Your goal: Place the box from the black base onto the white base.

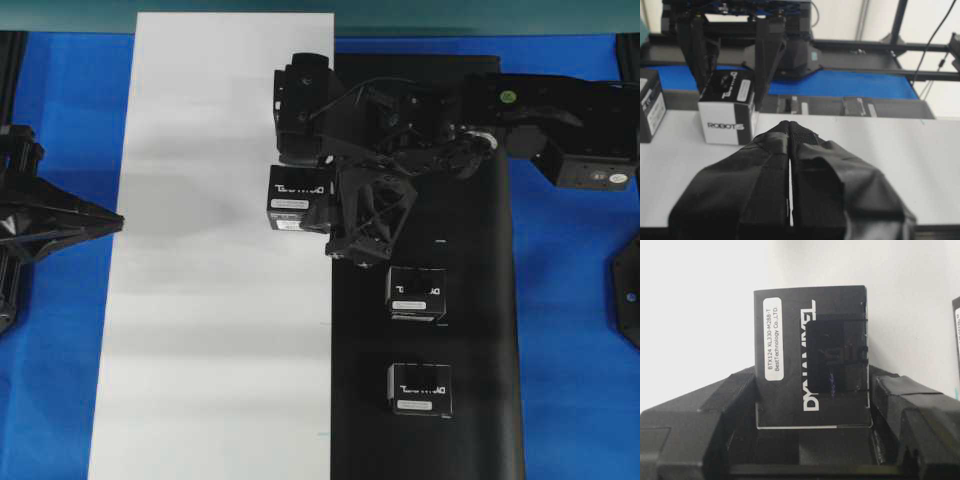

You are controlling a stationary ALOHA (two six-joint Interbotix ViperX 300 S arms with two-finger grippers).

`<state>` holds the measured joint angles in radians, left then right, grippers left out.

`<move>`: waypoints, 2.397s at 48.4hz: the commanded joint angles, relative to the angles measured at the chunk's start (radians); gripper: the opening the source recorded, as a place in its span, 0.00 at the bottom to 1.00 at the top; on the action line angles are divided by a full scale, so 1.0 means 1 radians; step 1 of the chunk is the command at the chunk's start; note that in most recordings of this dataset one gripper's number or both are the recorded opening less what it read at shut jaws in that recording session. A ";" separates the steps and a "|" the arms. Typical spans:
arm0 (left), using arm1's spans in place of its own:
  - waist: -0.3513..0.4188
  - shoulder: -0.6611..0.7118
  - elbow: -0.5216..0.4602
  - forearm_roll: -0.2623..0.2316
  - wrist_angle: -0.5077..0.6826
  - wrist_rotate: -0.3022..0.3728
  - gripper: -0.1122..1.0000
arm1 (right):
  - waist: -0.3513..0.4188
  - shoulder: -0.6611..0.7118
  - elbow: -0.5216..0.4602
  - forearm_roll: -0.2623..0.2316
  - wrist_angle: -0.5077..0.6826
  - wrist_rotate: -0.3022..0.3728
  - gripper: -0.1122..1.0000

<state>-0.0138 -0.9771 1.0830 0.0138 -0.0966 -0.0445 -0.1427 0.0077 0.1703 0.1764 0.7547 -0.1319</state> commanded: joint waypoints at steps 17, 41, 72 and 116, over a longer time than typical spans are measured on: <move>-0.005 0.003 -0.017 0.002 -0.006 0.000 0.07 | -0.002 0.020 -0.005 -0.002 -0.008 -0.005 0.60; -0.003 0.006 -0.017 0.002 -0.005 0.000 0.07 | -0.006 0.026 0.000 -0.002 -0.009 -0.011 0.60; -0.003 0.005 -0.018 0.003 -0.005 0.000 0.07 | -0.008 0.000 0.021 -0.002 -0.077 -0.003 0.98; -0.002 -0.023 -0.023 0.002 0.058 -0.002 0.07 | -0.008 -0.377 0.250 -0.002 -0.161 -0.002 0.98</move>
<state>-0.0169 -1.0048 1.0830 0.0138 -0.0337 -0.0445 -0.1595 -0.3375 0.4004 0.1764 0.6197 -0.1319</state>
